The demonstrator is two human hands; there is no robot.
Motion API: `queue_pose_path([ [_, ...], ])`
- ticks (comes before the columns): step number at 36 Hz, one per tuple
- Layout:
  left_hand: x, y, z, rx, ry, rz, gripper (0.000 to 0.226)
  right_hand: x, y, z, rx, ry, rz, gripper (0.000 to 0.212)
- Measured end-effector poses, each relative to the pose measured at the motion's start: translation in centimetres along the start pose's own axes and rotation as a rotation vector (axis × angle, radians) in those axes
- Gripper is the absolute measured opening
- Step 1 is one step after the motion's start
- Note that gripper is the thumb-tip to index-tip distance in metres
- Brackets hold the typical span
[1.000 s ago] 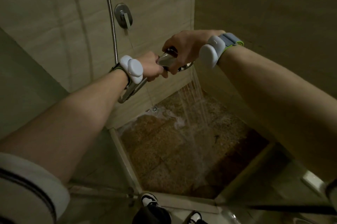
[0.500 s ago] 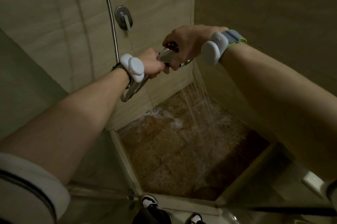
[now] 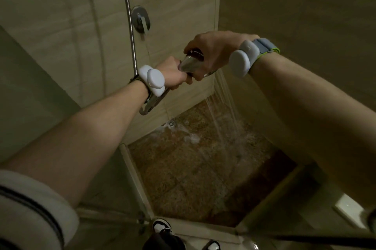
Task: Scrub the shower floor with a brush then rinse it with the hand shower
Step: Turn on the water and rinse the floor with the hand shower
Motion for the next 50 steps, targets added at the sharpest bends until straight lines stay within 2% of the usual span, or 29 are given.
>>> queue_pose_path([
  [4, 0.0, 0.1, 0.0, 0.025, 0.004, 0.004, 0.039, -0.2, 0.2, 0.0, 0.015, 0.022, 0.004, 0.081],
  [9, 0.0, 0.4, 0.0, 0.019, 0.014, -0.004, 0.021, -0.2, 0.5, 0.2, 0.036, 0.03, 0.006, 0.082],
  [18, -0.2, 0.8, -0.2, 0.034, 0.016, -0.003, 0.033, -0.1, 0.8, 0.2, 0.04, 0.034, -0.005, 0.076],
  [32, 0.0, 1.7, -0.5, 0.061, 0.025, 0.0, 0.034, 0.3, 1.1, 1.3, 0.015, 0.032, -0.041, 0.082],
  [44, -0.7, 1.9, -0.7, 0.075, 0.089, 0.014, 0.013, 0.5, 1.4, 1.6, 0.058, 0.046, -0.036, 0.083],
  [47, -0.9, 1.9, -1.0, 0.077, 0.088, 0.01, 0.031, 0.4, 1.5, 1.7, 0.057, 0.057, -0.042, 0.082],
  [50, -1.1, 2.0, -1.1, 0.079, 0.082, 0.007, 0.029, 0.5, 1.6, 1.7, 0.052, 0.05, -0.055, 0.083],
])
Point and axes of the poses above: each hand's wrist, its own x-axis away from the middle knuckle, its own z-axis out of the back of the hand, y = z × x, the point moved 5 cm from there along -x, towards the middle knuckle, and after that the axes turned 9 degrees about y, right-handed, at the moved point
